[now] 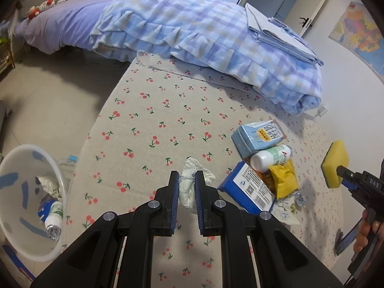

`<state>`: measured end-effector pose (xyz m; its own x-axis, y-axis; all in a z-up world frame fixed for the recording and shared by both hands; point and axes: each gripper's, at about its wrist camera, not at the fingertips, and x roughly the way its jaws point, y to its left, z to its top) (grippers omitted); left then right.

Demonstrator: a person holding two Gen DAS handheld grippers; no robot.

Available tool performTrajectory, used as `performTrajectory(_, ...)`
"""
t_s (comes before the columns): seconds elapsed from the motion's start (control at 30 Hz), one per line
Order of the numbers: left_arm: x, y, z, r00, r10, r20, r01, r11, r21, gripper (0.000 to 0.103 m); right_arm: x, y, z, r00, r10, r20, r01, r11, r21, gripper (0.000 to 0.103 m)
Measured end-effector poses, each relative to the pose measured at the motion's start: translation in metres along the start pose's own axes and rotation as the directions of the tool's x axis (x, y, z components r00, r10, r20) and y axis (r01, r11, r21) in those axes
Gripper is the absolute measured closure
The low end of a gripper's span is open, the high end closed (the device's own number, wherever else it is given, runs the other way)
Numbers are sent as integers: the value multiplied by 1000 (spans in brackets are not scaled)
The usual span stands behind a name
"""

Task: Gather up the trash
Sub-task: 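Grasp the small tissue with the left gripper while the right grasps the yellow sponge, then carry the tissue and sponge to the wastebasket and release both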

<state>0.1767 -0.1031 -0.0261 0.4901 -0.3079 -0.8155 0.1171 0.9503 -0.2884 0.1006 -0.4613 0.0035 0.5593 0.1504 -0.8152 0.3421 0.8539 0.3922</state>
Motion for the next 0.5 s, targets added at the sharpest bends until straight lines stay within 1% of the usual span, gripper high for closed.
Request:
performTrajectory(0.2, -15, 7, -8, 1000, -9, 8, 9, 1000, 5, 89, -18, 17, -19, 999, 30, -21, -31, 998, -61, 70)
performTrajectory(0.33, -24, 17, -11, 1000, -2, 16, 2, 1000, -4, 89, -20, 33, -30, 998, 55, -40, -58, 995, -86, 70)
performTrajectory(0.5, -35, 36, -13, 1000, 14, 24, -13, 1000, -22, 89, -19, 62, -43, 995, 85, -60, -93, 986, -138, 70)
